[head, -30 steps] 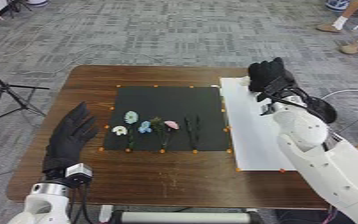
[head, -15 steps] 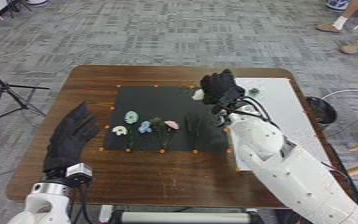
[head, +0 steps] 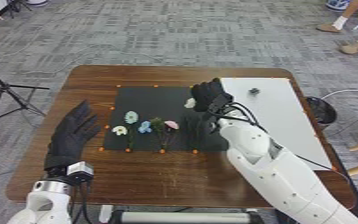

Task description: Arrange flowers

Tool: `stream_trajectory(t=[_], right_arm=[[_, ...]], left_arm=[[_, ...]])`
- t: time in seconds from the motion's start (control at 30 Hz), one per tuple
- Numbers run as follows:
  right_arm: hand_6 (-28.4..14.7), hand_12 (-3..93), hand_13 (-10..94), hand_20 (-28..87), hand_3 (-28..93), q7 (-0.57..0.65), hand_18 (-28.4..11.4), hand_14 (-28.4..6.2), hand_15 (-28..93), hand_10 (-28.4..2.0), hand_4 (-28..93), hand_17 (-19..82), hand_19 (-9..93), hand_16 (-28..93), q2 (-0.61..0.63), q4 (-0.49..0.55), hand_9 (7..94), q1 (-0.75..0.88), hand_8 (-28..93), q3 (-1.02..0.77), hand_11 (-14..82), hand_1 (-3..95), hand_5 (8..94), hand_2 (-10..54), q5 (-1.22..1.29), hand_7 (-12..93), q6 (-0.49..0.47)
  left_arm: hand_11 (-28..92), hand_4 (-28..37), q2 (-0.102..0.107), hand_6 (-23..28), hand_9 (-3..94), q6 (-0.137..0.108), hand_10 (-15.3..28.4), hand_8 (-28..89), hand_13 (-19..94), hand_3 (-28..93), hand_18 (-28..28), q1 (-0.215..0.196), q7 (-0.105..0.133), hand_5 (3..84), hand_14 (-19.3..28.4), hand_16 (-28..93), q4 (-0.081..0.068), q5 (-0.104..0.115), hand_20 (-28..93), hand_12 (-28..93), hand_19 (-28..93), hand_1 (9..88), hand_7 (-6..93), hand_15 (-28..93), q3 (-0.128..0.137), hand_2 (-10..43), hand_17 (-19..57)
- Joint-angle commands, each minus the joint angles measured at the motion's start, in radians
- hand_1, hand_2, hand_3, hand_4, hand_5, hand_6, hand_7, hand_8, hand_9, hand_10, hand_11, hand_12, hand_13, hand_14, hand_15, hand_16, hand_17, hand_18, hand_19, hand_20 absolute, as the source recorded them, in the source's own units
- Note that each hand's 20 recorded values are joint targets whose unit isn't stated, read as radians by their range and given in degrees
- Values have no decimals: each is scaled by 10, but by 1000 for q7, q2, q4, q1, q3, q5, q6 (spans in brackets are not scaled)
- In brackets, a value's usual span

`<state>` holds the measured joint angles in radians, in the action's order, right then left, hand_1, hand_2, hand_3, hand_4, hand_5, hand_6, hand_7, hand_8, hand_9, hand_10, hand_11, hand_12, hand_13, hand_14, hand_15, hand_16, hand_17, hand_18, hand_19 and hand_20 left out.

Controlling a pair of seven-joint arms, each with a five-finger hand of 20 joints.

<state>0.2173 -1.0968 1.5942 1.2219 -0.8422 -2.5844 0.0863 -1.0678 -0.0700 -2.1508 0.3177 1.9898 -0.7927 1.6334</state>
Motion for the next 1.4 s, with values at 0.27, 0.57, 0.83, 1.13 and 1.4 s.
stream_trajectory(t=[0.27,0.57,0.83,1.13,1.4], right_arm=[[25,563,741,460,856,-14,-184,-28,626,-38,-240,237,755,421,-5,2,820,10,95,52,289,450,685,-95,-61,537,5],[26,565,729,459,849,-10,-184,-28,626,-37,-257,232,753,427,-26,3,805,21,88,18,289,451,667,-95,-83,545,-14],[16,513,649,469,799,8,-187,-50,694,-66,-282,193,739,353,-25,36,664,34,86,-17,429,386,563,-95,-57,578,-92],[-7,388,574,481,869,22,-193,-69,720,-117,-283,162,729,338,0,73,532,30,-184,-99,569,288,501,-95,-21,555,-173],[-58,267,439,480,892,168,-198,-98,755,-150,-283,118,718,251,29,52,352,-10,-151,-169,346,286,312,-95,-20,361,-320]], left_arm=[[107,-283,-3,18,208,16,97,-100,172,647,211,-4,-6,242,128,89,-2,-3,90,215,420,225,196,142,1,-60,-126],[107,-283,-5,18,208,23,97,-100,172,645,210,-8,-7,243,128,89,-2,-3,90,214,419,227,195,143,5,-59,-126],[106,-283,-6,18,208,21,96,-100,171,647,210,-8,-10,243,129,89,-2,-3,90,214,420,225,194,144,6,-59,-126],[107,-283,-7,17,208,15,96,-100,172,646,210,-9,-12,243,127,89,0,-4,90,214,420,225,194,143,7,-59,-126],[108,-283,-8,17,208,10,97,-101,172,645,210,-17,-7,243,128,89,4,-1,91,215,420,226,196,141,8,-59,-126]])
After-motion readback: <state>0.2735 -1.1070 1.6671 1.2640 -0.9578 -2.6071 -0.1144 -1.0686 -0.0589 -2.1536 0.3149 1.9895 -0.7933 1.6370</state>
